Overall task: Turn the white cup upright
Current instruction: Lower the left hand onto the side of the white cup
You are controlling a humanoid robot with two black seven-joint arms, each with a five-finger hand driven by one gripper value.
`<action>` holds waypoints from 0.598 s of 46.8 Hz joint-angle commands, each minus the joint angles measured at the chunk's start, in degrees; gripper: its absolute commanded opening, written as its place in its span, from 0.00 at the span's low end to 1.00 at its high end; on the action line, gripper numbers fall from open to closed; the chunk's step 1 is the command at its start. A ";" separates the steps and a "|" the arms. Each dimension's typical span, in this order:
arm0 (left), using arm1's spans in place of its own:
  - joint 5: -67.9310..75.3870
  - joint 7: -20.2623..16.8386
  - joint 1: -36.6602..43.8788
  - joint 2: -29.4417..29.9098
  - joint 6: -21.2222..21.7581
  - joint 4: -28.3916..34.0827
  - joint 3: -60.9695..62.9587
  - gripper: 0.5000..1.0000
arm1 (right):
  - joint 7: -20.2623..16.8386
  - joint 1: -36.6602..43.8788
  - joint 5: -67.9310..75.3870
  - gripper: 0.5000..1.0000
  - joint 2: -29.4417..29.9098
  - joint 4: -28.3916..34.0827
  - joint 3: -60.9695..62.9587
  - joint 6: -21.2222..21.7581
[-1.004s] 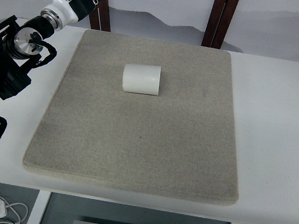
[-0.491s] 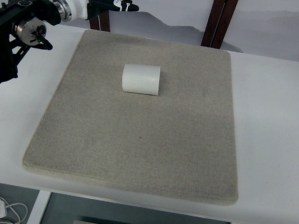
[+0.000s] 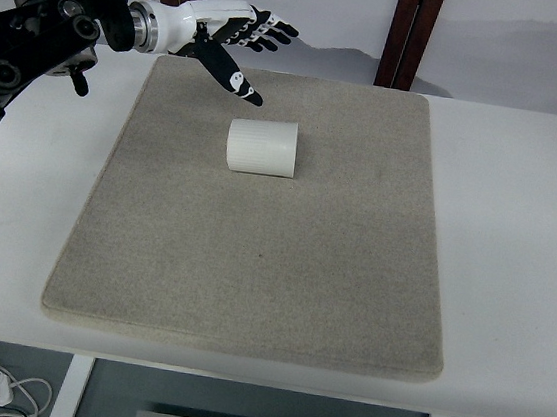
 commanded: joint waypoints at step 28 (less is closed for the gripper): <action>4.98 1.80 -3.11 -0.86 0.43 -2.64 12.17 0.98 | 0.00 0.00 0.00 0.90 0.00 -0.08 0.00 0.00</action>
